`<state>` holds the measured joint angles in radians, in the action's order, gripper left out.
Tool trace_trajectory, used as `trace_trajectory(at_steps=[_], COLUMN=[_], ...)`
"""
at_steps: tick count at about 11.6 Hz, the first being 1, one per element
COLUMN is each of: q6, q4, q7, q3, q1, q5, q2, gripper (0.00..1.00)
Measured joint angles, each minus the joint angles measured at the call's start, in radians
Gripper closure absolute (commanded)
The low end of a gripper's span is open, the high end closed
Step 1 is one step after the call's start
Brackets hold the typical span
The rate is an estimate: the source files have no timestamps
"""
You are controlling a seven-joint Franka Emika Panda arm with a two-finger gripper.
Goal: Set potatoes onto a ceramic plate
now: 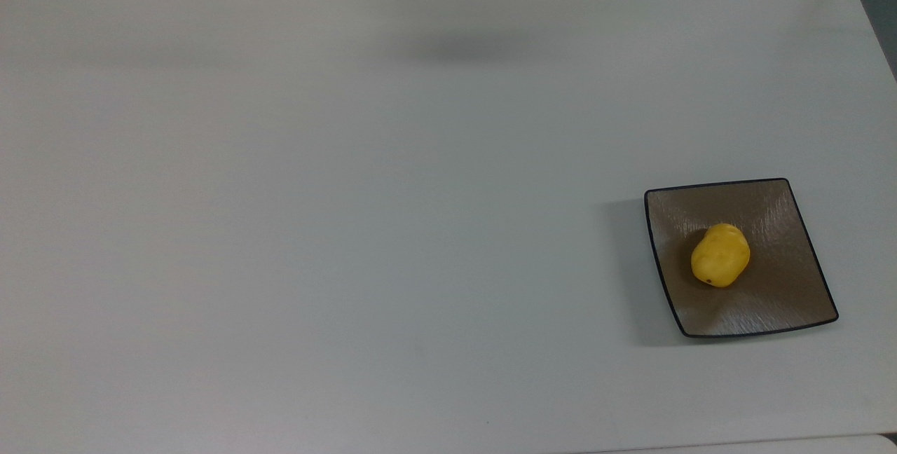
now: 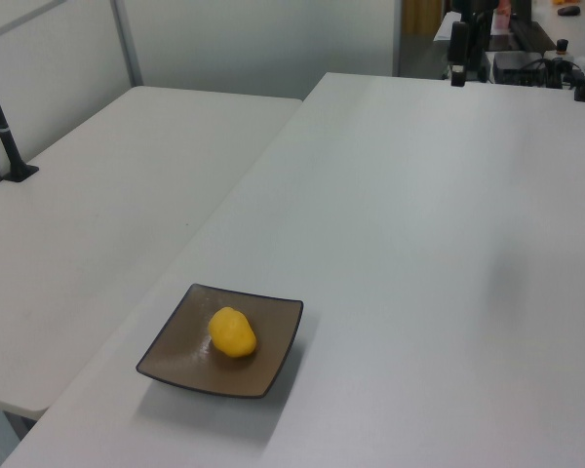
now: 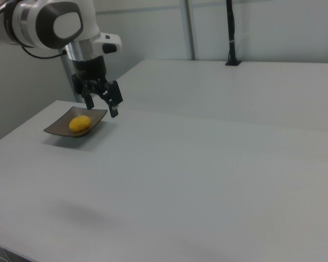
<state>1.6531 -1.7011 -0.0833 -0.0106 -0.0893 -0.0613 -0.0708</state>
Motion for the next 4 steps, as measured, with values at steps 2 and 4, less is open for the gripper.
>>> trace_trajectory(at_steps=[2,4], q6=[0.107,0.134], q4=[-0.008,-0.008], q7=[0.006,0.013], q3=[0.022,0.034], q1=[0.002,0.002], q5=[0.000,0.008], q2=[0.030,0.054], gripper=[0.00,0.00])
